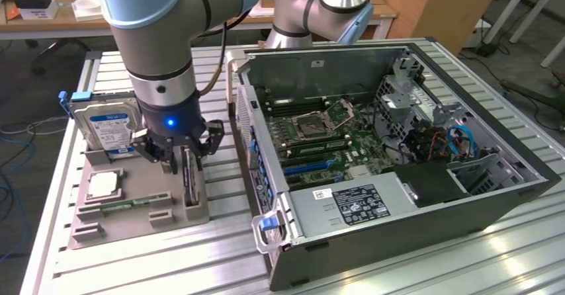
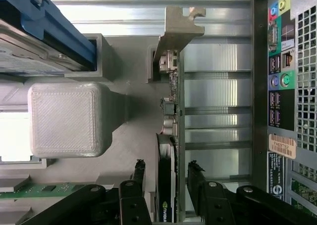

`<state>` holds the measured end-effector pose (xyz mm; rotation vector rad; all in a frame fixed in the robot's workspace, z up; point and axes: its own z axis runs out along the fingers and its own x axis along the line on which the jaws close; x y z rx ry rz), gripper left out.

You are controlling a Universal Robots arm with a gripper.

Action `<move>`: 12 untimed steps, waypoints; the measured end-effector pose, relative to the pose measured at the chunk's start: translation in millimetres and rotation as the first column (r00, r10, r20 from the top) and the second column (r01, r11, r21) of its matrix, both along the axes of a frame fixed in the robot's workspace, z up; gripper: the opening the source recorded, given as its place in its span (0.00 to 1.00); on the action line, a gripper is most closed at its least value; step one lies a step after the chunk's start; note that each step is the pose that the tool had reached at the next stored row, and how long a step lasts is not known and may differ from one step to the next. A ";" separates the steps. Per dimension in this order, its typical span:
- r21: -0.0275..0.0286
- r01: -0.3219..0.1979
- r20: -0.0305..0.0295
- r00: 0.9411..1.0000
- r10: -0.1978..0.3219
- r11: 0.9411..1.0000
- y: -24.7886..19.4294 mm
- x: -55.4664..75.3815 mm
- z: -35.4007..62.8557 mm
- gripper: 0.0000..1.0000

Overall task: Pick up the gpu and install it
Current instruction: 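Pick up the gpu and move the gpu toward the slot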

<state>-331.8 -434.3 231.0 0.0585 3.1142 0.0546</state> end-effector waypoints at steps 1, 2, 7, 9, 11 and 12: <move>0.000 -0.003 0.000 1.000 0.003 1.000 0.1 0.0 -0.4 0.47; 0.000 -0.005 0.000 1.000 0.005 1.000 0.1 0.0 -1.0 0.47; 0.000 -0.007 0.000 1.000 0.007 1.000 0.1 0.0 -5.8 0.47; 0.000 -0.007 0.000 1.000 0.007 1.000 0.1 0.0 -5.8 0.47; 0.000 -0.007 0.000 1.000 0.007 1.000 0.1 0.0 -5.8 0.47; 0.000 -0.007 0.000 1.000 0.007 1.000 0.1 0.0 -5.8 0.47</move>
